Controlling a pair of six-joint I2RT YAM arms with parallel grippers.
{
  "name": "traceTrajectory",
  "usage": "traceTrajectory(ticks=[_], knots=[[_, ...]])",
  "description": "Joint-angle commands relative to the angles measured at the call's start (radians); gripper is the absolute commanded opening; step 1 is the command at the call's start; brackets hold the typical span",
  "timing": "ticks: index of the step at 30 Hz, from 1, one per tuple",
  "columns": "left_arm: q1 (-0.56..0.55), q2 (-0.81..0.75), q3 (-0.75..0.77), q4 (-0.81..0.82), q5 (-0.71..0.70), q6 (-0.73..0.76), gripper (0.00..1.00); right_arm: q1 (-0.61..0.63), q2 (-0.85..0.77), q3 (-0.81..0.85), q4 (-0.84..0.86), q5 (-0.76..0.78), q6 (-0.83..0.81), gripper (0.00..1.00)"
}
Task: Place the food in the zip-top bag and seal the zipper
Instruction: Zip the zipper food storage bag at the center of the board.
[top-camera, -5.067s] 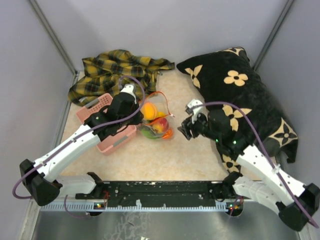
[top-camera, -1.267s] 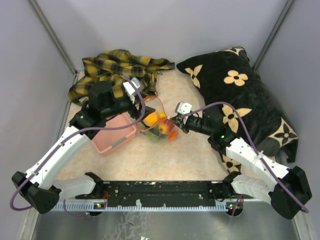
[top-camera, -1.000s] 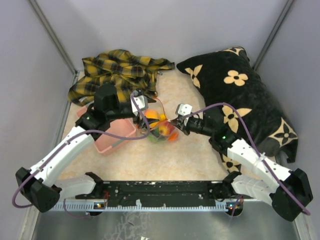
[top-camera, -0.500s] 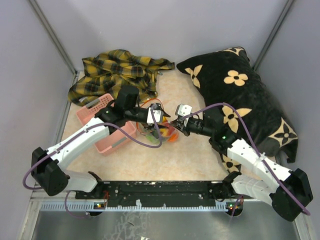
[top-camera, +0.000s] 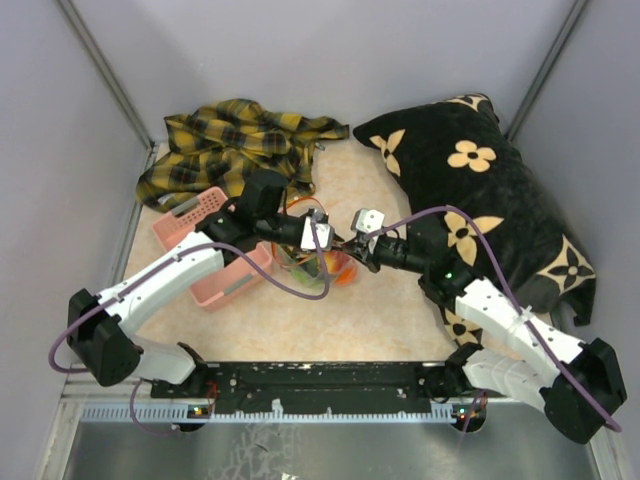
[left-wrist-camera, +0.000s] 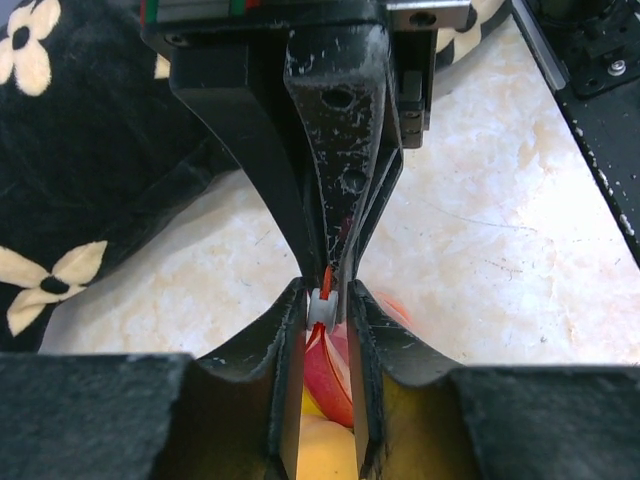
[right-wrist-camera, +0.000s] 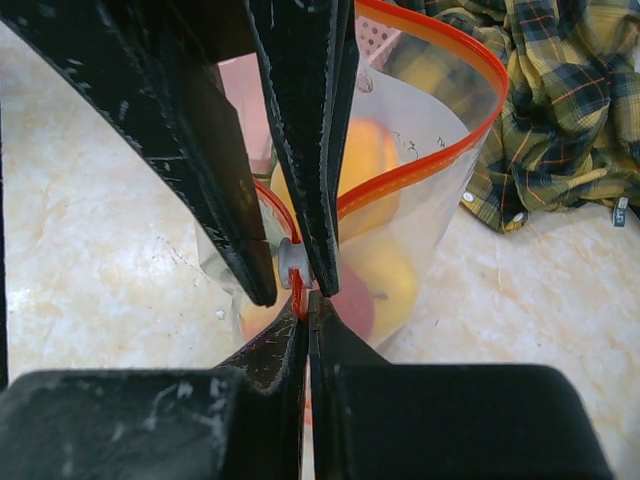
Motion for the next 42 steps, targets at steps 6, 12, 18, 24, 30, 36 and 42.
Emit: traceTrajectory(ticks=[6, 12, 18, 24, 30, 36, 42], knots=[[-0.005, -0.009, 0.016, -0.055, -0.074, 0.034, 0.26, -0.009, -0.063, 0.046, 0.057, 0.004, 0.010, 0.00], [-0.005, -0.021, 0.014, -0.054, -0.081, 0.032, 0.14, -0.009, -0.068, 0.044, 0.049, 0.018, 0.013, 0.00], [-0.005, -0.034, 0.000, -0.016, -0.067, 0.001, 0.27, -0.009, -0.062, 0.043, 0.046, 0.013, 0.011, 0.00], [-0.005, -0.025, 0.011, 0.018, 0.007, -0.027, 0.32, -0.009, -0.054, 0.044, 0.046, 0.006, 0.010, 0.00], [-0.005, 0.019, 0.035, -0.015, 0.004, -0.027, 0.26, -0.009, -0.058, 0.043, 0.039, 0.005, 0.006, 0.00], [-0.005, 0.005, 0.045, -0.068, -0.052, 0.001, 0.06, -0.009, -0.084, 0.023, 0.040, 0.036, 0.005, 0.00], [0.000, -0.022, 0.039, -0.118, -0.194, 0.016, 0.00, -0.009, -0.117, 0.010, 0.014, 0.054, -0.002, 0.00]])
